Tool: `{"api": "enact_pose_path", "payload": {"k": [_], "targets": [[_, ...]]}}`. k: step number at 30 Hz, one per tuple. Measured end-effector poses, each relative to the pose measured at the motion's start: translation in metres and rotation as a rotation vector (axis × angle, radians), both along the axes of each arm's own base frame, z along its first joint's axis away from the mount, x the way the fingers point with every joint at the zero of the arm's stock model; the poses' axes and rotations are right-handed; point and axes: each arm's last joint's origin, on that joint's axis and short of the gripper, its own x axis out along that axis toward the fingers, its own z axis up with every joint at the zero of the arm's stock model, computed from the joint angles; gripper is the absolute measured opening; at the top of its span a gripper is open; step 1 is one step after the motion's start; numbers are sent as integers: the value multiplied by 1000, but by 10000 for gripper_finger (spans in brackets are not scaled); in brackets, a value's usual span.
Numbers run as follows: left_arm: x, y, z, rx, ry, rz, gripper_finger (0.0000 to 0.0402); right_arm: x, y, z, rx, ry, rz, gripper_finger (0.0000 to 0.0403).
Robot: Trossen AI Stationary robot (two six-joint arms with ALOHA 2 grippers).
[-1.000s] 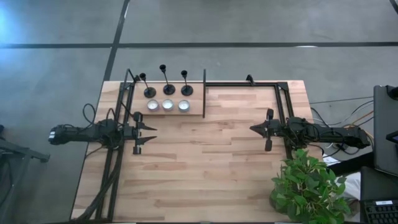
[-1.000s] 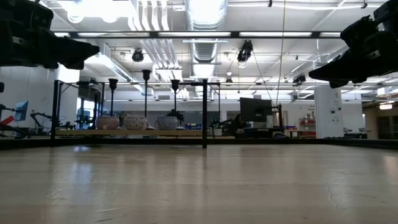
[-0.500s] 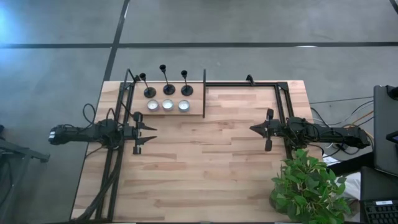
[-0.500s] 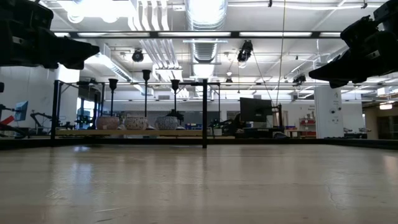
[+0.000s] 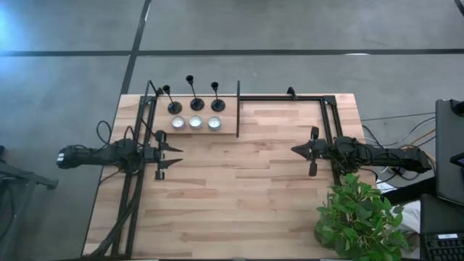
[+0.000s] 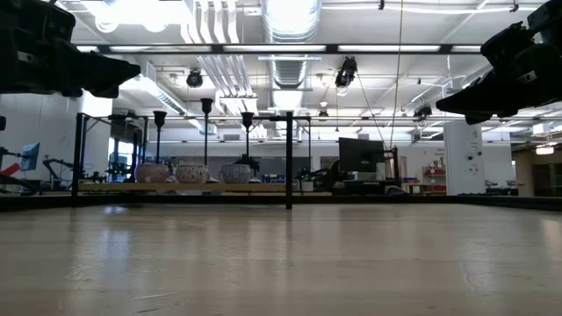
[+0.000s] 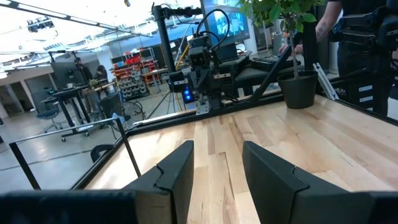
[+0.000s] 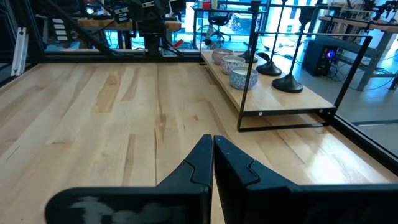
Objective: Pick & Place candle stick holders
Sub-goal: Return to Home Position
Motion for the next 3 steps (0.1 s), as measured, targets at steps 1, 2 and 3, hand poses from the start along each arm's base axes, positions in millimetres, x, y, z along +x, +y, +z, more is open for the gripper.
{"api": "enact_pose_path", "payload": {"k": [1, 2, 3], "targets": [[0, 0, 0, 0, 0, 0, 143, 0, 0, 0, 0, 0, 0, 8], [0, 0, 0, 0, 0, 0, 143, 0, 0, 0, 0, 0, 0, 8], [0, 0, 0, 0, 0, 0, 143, 0, 0, 0, 0, 0, 0, 8]]}}
